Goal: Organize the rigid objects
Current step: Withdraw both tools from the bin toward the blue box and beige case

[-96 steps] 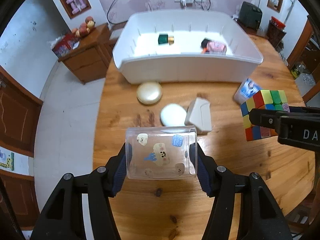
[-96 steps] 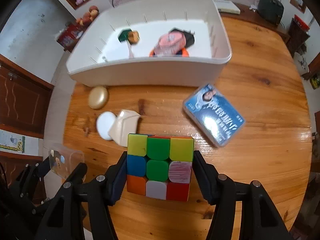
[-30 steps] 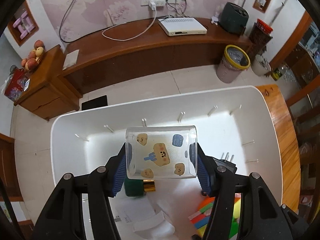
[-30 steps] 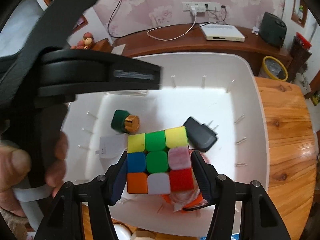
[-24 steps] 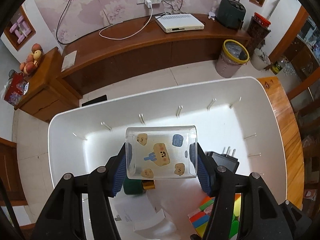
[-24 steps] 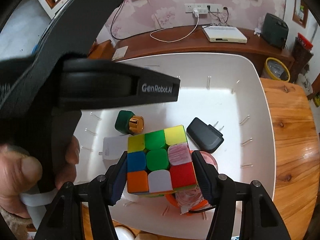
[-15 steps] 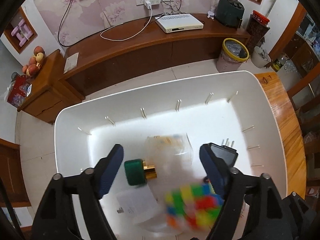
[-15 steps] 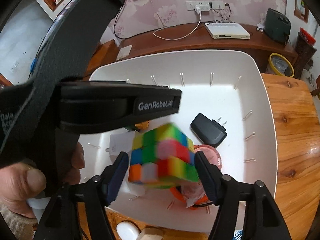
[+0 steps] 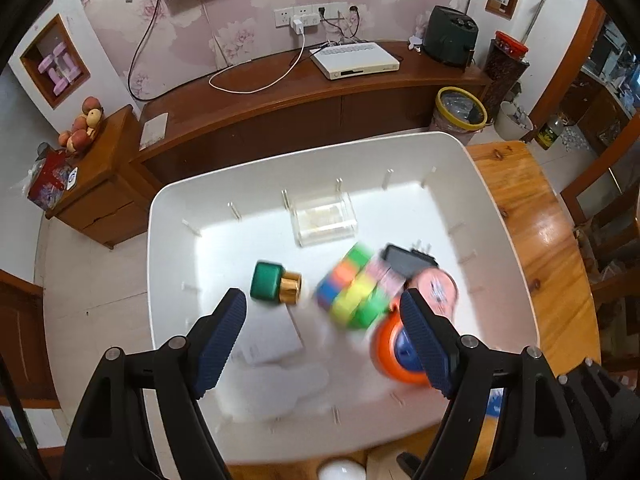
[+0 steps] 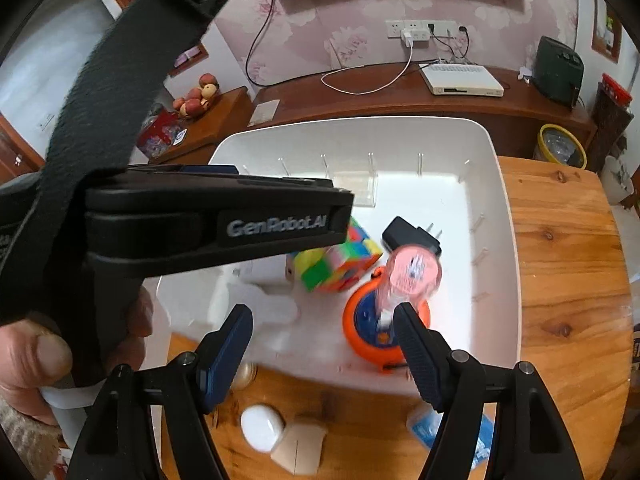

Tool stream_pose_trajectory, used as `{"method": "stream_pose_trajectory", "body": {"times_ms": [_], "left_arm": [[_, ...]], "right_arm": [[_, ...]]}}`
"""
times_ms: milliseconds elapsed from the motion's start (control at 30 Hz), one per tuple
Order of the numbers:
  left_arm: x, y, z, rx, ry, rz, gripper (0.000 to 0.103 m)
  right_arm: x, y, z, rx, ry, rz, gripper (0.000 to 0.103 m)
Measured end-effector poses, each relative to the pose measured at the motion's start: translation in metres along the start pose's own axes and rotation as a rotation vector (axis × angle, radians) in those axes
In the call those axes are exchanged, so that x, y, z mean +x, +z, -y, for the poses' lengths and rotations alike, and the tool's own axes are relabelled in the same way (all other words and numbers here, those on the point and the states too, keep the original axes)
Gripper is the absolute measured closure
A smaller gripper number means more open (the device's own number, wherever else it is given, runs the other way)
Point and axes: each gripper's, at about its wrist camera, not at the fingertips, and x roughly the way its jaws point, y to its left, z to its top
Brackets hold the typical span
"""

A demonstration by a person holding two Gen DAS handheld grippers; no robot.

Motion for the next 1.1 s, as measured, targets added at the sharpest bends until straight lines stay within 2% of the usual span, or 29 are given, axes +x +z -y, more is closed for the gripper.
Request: {"method": "stream_pose_trajectory", "body": {"times_ms": [367,633,833,1100], "left_arm": [[-0.058,-0.05,0.025,0.015,0.031,0.058,0.021],[-0.093,-0.088,0.037,-0.028,0.034,0.068,0.021],[-0.108,-0.12,0.043,-0.047,0.045,0.086,0.021],[-0.107,-0.165,0.046,-0.063,0.087,0.082,0.021]], "right_arm": [[-0.051,-0.037,-0.001,-0.042,0.009,0.033,0.029],[-0.077,-0.066,0.002,-0.062,0.026,0.049,0.029],[-0.086,-0.091,0.01,-0.057,0.032,0.031,0.029],[-0.08,-0.132,0.033,-0.062,-0.024,-0.032,0.029]]}}
